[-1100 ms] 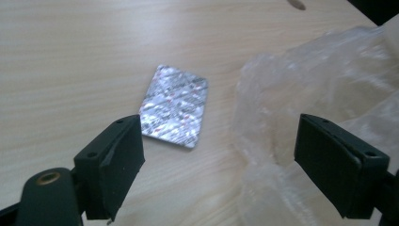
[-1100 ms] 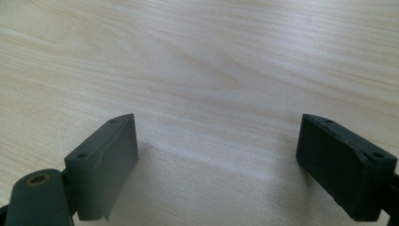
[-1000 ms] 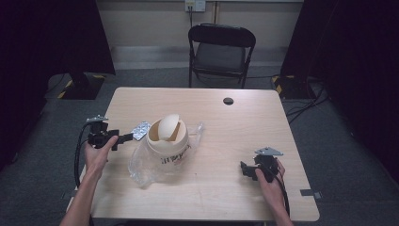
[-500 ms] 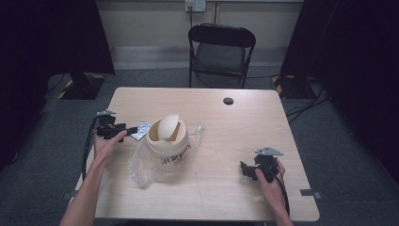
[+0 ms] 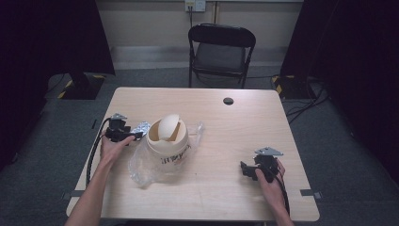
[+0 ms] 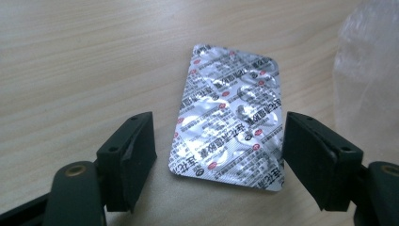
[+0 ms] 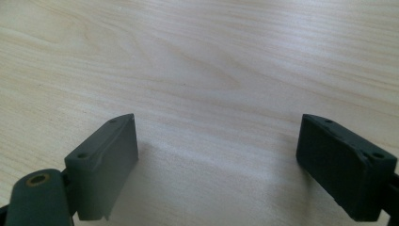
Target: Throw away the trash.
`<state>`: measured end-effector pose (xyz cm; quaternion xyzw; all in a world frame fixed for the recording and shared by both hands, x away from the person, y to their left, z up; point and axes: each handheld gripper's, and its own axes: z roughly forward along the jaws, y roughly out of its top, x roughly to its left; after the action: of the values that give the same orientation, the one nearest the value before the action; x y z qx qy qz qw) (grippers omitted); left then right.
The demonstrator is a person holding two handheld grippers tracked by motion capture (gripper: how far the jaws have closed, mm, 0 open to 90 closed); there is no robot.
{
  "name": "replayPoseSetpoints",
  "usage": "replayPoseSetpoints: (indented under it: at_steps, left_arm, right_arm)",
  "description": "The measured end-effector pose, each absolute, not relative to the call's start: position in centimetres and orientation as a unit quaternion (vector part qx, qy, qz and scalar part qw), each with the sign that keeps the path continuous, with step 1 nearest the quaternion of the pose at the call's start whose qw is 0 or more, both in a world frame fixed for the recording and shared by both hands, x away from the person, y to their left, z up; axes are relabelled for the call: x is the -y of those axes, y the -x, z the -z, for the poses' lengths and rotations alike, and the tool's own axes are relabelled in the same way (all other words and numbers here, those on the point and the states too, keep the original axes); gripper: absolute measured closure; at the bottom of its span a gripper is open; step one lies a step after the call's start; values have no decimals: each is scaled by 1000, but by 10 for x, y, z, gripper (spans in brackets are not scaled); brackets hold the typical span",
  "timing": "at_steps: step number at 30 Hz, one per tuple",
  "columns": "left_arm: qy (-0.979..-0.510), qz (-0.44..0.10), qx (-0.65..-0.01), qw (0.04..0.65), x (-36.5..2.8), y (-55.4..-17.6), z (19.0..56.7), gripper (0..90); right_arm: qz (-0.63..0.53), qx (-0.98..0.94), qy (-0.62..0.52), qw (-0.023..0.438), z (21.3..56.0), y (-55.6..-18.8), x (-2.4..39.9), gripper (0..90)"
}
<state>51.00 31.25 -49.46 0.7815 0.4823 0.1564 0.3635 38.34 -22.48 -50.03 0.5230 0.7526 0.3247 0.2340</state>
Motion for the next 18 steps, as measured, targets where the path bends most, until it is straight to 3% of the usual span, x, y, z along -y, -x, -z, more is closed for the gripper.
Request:
replayPoseSetpoints:
  at_steps: [5, 11, 18]
  left_arm:
    - [-788, -177, -478, 346, -308, -508, 494, 267]
    - [-787, -199, -477, 337, -311, -507, 494, 430]
    - [-785, -187, -475, 352, -315, -505, 493, 644]
  right_arm:
    - [-325, -752, -523, 234, 500, -383, 225, 123]
    - [-325, -752, -523, 234, 500, -383, 225, 123]
    - [-325, -752, -523, 234, 500, -383, 225, 122]
